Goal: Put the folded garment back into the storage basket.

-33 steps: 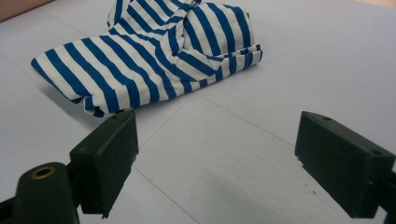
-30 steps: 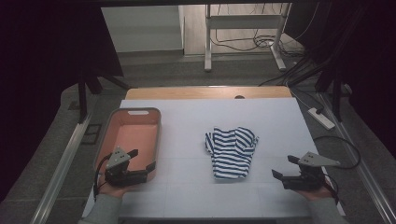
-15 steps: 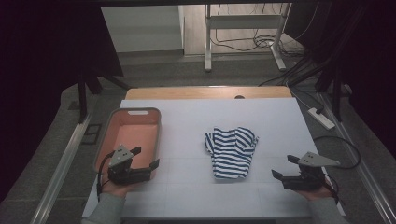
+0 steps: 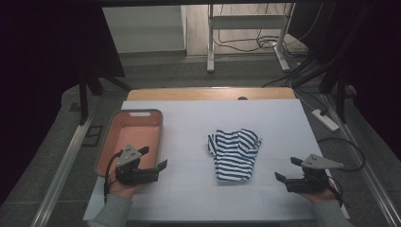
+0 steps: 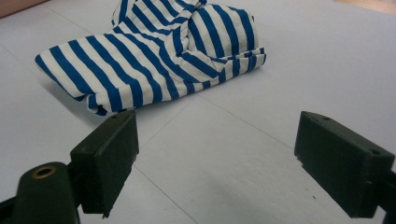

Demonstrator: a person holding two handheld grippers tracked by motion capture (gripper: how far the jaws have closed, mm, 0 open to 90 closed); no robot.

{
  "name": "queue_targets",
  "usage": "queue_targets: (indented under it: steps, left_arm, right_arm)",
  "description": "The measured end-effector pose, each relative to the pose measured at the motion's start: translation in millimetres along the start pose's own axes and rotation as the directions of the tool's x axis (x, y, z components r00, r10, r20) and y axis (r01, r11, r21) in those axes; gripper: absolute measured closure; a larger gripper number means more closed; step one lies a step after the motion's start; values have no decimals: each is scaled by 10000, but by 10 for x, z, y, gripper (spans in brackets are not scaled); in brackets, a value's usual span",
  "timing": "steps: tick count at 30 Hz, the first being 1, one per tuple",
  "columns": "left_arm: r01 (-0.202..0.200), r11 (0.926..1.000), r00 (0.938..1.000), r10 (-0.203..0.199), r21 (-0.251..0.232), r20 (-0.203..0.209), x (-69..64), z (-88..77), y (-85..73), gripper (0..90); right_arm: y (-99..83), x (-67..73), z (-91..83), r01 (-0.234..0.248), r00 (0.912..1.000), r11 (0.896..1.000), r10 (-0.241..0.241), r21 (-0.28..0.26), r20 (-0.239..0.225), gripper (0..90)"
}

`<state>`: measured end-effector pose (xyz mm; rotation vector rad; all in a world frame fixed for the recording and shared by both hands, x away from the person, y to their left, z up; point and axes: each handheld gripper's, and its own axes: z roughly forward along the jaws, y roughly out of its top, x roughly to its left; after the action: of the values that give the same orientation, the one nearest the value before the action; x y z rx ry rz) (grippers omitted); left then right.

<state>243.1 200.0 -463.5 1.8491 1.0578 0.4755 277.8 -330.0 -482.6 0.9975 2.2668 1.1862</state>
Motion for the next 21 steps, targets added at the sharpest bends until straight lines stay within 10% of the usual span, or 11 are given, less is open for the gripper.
queue_targets:
  steps: [21]
  left_arm:
    - [-56,9999,9996,54,97,264,-127,229,142,150]
  right_arm:
    - [-3,19,-5,101,9999,9999,-101,31,25,145]
